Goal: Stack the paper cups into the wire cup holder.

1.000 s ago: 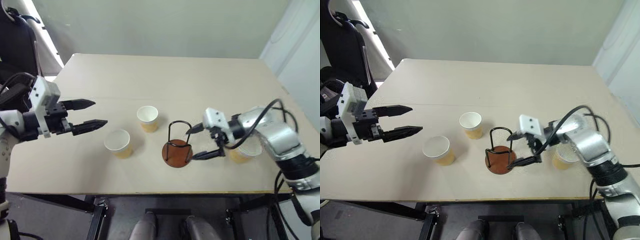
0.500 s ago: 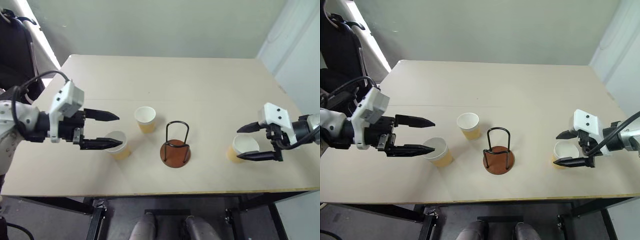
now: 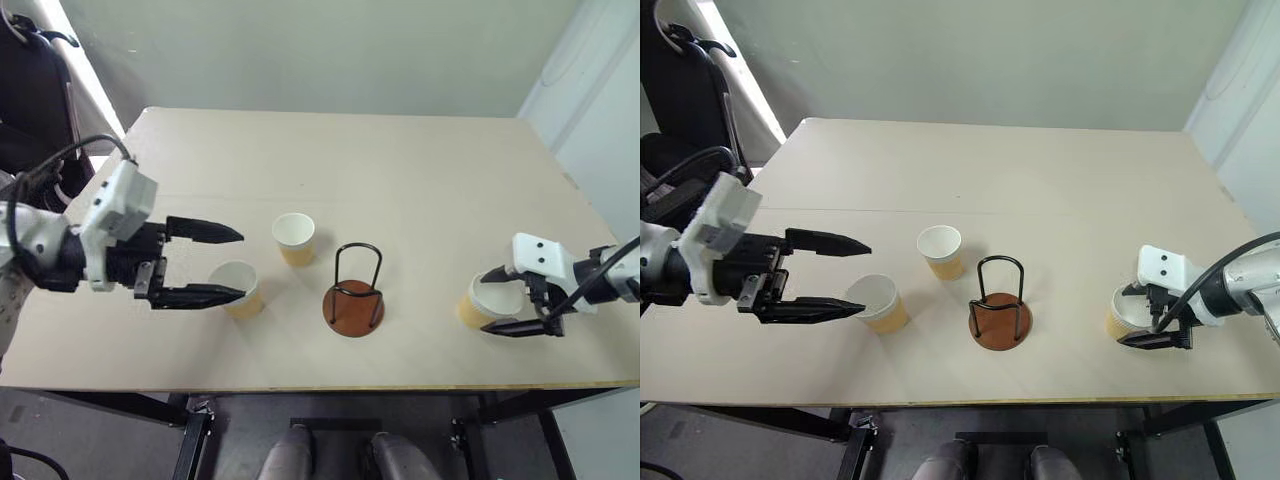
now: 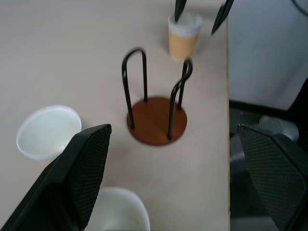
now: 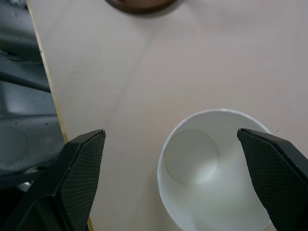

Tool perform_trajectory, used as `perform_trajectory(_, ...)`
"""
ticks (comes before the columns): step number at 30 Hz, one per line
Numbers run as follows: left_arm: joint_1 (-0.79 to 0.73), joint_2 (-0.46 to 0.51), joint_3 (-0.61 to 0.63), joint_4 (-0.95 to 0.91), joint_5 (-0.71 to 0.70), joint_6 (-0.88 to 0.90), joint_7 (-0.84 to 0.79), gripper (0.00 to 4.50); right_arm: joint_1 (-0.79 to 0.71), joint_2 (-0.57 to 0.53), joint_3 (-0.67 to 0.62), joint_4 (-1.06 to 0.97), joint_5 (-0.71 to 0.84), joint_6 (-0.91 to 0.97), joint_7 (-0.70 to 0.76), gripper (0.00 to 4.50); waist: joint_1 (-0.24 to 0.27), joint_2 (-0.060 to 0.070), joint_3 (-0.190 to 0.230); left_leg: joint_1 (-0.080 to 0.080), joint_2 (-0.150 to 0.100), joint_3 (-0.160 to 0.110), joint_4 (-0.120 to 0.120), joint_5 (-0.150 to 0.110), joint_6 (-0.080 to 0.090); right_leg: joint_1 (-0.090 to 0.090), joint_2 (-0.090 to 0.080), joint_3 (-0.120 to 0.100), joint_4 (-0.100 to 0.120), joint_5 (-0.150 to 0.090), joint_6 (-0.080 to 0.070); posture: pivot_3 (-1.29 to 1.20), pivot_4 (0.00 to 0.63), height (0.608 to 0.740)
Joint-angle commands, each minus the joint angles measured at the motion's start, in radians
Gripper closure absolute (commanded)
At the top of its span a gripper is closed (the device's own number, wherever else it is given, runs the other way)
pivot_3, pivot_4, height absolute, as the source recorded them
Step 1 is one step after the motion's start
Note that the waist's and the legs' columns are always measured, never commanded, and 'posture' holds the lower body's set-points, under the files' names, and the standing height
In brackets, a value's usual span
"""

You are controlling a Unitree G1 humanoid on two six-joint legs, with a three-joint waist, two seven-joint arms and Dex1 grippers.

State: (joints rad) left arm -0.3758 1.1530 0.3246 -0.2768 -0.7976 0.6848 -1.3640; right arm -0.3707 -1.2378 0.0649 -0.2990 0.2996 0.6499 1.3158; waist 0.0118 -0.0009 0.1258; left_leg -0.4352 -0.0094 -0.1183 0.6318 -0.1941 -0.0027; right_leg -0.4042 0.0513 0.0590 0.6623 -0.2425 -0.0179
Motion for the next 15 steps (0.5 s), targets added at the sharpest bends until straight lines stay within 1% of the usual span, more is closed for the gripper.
perform_trajectory(1, 0.029, 0.003, 0.063, -0.027, -0.018, -0.014, -0.007, 0.0, 0.002, -0.016, 0.002, -0.007, -0.013, -0.015, 0.008, 0.05, 0.0, 0.0, 0.0, 0.0, 0.0, 0.0, 0.0, 0.0, 0.0, 0.0, 0.0, 0.0, 0.0, 0.0, 0.0, 0.0, 0.15, 0.74)
perform_trajectory(6, 0.011, -0.06, 0.088, -0.019, -0.028, -0.071, 0.027, 0.0, -0.019, 0.001, 0.061, 0.01, -0.046, -0.025, 0.009, 0.05, 0.0, 0.0, 0.0, 0.004, 0.0, 0.0, 0.002, 0.0, 0.0, 0.004, 0.0, 0.0, 0.0, 0.0, 0.0, 0.0, 0.15, 0.74)
perform_trajectory(9, 0.01, -0.08, 0.084, -0.009, -0.016, -0.099, 0.025, 0.0, -0.045, 0.029, 0.106, 0.036, -0.082, -0.034, -0.004, 0.05, 0.0, 0.0, 0.0, 0.004, 0.0, 0.0, 0.002, 0.0, 0.0, 0.005, 0.0, 0.0, 0.0, 0.0, 0.0, 0.0, 0.15, 0.74)
perform_trajectory(11, 0.002, -0.095, 0.084, -0.004, -0.019, -0.114, 0.031, 0.0, -0.058, 0.041, 0.128, 0.056, -0.105, -0.045, -0.005, 0.41, -0.001, 0.0, 0.0, 0.004, 0.0, 0.0, 0.002, 0.0, 0.0, 0.005, 0.0, 0.0, 0.0, 0.0, 0.0, 0.0, 0.15, 0.74)
perform_trajectory(12, 0.0, -0.099, 0.085, -0.002, -0.023, -0.118, 0.033, 0.0, -0.062, 0.045, 0.133, 0.063, -0.112, -0.049, -0.003, 0.67, 0.0, 0.0, 0.0, 0.004, 0.0, 0.0, 0.002, 0.0, 0.0, 0.005, 0.0, 0.0, 0.0, 0.0, 0.0, 0.0, 0.15, 0.74)
perform_trajectory(13, 0.001, -0.101, 0.087, -0.001, -0.024, -0.119, 0.033, 0.0, -0.066, 0.049, 0.138, 0.072, -0.12, -0.055, -0.002, 0.98, 0.0, 0.0, 0.0, 0.005, 0.0, 0.0, 0.002, 0.0, 0.001, 0.005, 0.0, 0.0, 0.0, 0.0, 0.0, 0.0, 0.15, 0.74)
perform_trajectory(15, 0.004, -0.106, 0.094, 0.0, -0.027, -0.124, 0.034, 0.0, -0.072, 0.052, 0.145, 0.086, -0.133, -0.065, 0.002, 1.75, 0.0, 0.0, 0.0, 0.004, 0.0, 0.0, 0.002, 0.0, 0.001, 0.005, 0.0, 0.0, 0.0, 0.0, 0.0, 0.0, 0.15, 0.74)
